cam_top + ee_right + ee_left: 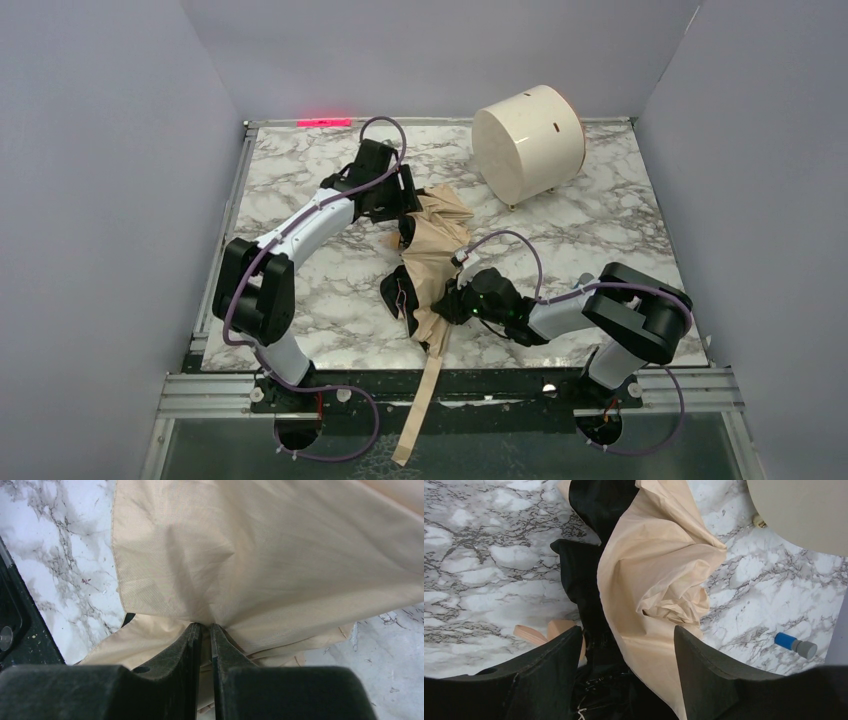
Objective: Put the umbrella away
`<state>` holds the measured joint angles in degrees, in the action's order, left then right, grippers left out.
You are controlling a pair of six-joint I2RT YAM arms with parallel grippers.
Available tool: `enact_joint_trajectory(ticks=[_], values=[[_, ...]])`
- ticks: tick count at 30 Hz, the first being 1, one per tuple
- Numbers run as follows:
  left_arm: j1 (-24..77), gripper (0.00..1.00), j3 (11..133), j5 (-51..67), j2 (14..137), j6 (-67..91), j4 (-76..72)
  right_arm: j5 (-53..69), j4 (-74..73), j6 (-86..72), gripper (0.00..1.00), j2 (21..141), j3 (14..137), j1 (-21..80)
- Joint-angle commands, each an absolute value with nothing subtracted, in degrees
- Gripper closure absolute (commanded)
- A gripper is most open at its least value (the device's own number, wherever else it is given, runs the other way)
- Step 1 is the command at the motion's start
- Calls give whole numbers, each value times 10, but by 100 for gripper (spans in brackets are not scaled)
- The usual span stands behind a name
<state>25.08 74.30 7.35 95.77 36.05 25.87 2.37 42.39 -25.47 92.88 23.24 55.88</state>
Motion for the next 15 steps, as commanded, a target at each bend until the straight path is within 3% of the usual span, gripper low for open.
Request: enact_joint_trajectory(ticks=[1,5,15], values=[[250,34,752,94,965,364,254,18,340,-244,82,950,219,565],[250,38,746,93,967,361,255,21,342,-244,82,953,220,565],[250,67,754,104,989,349,244,21,341,-243,82,957,222,565]])
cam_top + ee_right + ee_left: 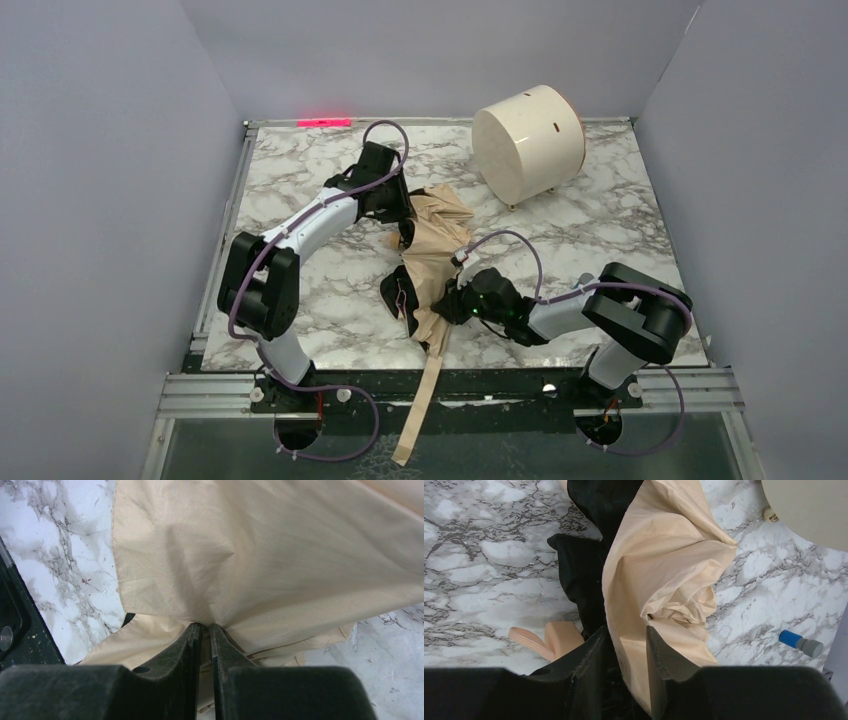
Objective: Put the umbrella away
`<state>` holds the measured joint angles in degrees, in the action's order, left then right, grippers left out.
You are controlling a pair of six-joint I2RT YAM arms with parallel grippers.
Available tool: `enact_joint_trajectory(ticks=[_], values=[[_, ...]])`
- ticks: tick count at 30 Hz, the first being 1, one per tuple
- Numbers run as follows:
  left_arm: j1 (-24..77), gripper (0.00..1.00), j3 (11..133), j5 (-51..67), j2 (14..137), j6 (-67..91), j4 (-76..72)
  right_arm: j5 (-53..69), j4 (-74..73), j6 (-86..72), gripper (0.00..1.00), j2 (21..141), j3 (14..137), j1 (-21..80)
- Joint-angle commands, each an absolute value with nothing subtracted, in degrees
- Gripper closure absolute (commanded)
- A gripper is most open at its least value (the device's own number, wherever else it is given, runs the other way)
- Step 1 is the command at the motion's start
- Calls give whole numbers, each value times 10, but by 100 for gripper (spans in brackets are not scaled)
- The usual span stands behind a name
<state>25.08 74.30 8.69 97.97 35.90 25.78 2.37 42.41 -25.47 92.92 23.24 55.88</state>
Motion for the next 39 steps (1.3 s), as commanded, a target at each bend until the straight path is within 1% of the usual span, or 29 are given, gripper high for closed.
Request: enact_joint_trajectory(ticks=[1,4,9,15,21,28,34,39], values=[[250,69,755,103,989,348,244,21,341,-242,82,956,222,565],[249,78,759,103,989,343,244,20,340,-241,82,957,223,565],[248,100,759,125,979,326,221,20,340,-241,82,957,222,565],[249,100,743,205,935,283,149,20,341,-242,82,961,224,565],[252,100,672,297,855,286,16,22,342,-243,82,964,225,566],[268,100,628,351,795,284,-17,22,343,-244,82,967,223,566],[296,100,572,350,735,308,-16,20,341,-245,82,967,225,566],[325,100,491,295,658,341,-23,17,350,-246,82,966,222,566]])
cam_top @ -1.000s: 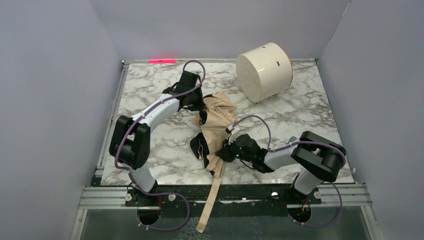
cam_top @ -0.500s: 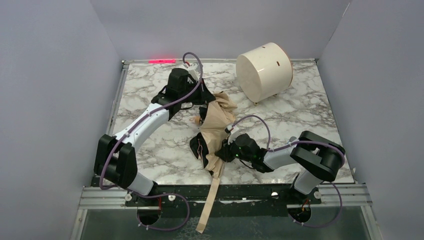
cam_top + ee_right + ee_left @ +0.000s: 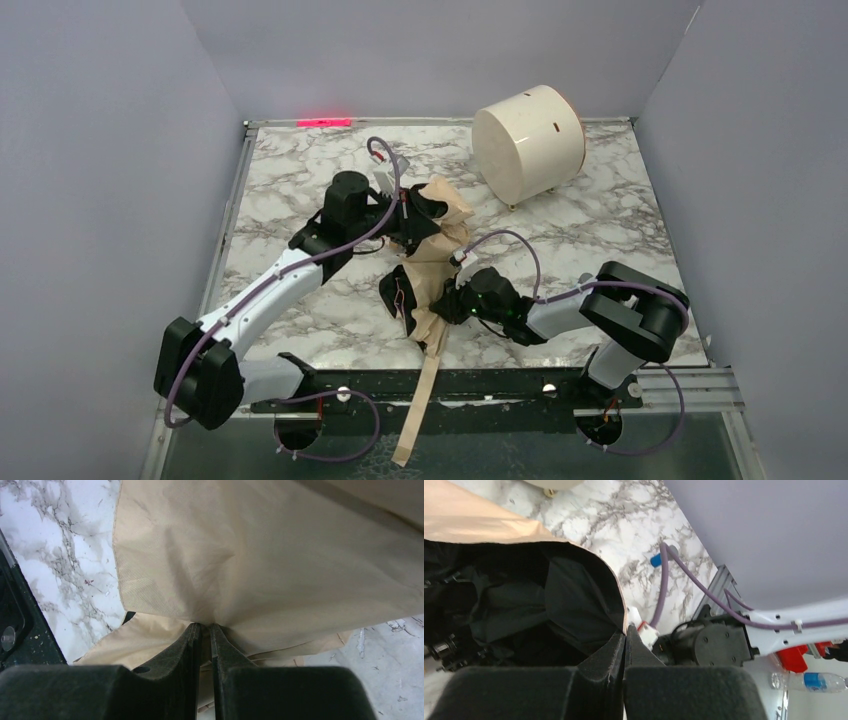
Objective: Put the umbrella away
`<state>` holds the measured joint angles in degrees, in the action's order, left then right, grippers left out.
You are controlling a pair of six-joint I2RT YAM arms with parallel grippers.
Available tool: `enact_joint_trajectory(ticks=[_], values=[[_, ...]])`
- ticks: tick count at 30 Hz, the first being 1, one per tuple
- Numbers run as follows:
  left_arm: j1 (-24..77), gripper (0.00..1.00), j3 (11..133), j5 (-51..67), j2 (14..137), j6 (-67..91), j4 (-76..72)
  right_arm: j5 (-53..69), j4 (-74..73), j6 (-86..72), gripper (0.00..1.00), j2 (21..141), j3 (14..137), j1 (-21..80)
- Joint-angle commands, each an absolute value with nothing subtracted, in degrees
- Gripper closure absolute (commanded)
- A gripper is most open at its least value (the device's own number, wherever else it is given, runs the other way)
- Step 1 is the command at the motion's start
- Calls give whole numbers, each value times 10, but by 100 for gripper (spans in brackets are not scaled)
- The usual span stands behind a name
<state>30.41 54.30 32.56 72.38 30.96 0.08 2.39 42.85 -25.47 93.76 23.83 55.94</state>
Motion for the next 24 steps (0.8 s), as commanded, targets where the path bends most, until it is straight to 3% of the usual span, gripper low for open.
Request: enact_joint_trajectory(ticks=[1,6,12,18,24], values=[[332,100,469,284,641,350,-31,17,355,-246,81,966,220,566],[373,100,362,227,580,395,-89,17,392,-241,74,917,200,567],[392,100,281,208,548,429,-157,15,397,-229,55,776,167,567],[411,100,259,203,554,390,-163,-58,265,-245,54,632,159,567],[459,100,210,186,551,366,-195,-176,131,-291,61,533,181,567]])
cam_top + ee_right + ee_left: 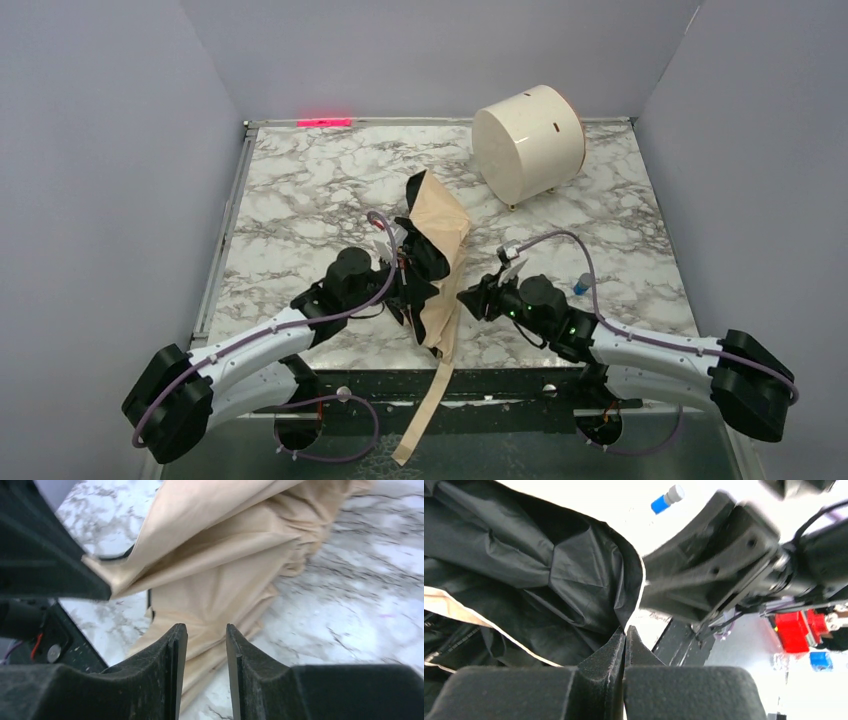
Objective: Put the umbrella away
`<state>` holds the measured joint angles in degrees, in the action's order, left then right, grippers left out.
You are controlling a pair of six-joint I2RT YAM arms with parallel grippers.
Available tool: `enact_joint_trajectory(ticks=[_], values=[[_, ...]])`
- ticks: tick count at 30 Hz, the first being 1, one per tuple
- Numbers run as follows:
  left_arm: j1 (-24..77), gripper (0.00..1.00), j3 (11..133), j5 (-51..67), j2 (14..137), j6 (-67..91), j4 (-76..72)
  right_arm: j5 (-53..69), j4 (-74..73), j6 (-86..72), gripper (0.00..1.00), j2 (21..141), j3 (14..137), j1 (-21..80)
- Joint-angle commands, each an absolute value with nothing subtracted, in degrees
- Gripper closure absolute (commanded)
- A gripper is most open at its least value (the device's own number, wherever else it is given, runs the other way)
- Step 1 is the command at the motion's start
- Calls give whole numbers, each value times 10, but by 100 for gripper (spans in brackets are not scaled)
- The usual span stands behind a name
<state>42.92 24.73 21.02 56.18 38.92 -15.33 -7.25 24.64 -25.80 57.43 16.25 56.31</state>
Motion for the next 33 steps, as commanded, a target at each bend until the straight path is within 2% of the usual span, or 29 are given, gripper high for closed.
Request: enact_joint_trajectory(ticks=[1,8,19,23,29,33], values=[[468,100,199,182,549,364,-203,-185,126,-290,62,525,187,567],[511,99,122,132,541,359,-249,-166,93,-269,62,565,270,567],[532,85,87,108,582,360,-265,-111,145,-266,63,658,328,567],[537,76,83,108,598,356,-265,-80,172,-266,68,678,329,567],[546,64,84,107,616,350,-265,-21,196,-254,69,726,329,567],[552,60,87,104,626,350,-265,21,211,-239,69,771,333,567]])
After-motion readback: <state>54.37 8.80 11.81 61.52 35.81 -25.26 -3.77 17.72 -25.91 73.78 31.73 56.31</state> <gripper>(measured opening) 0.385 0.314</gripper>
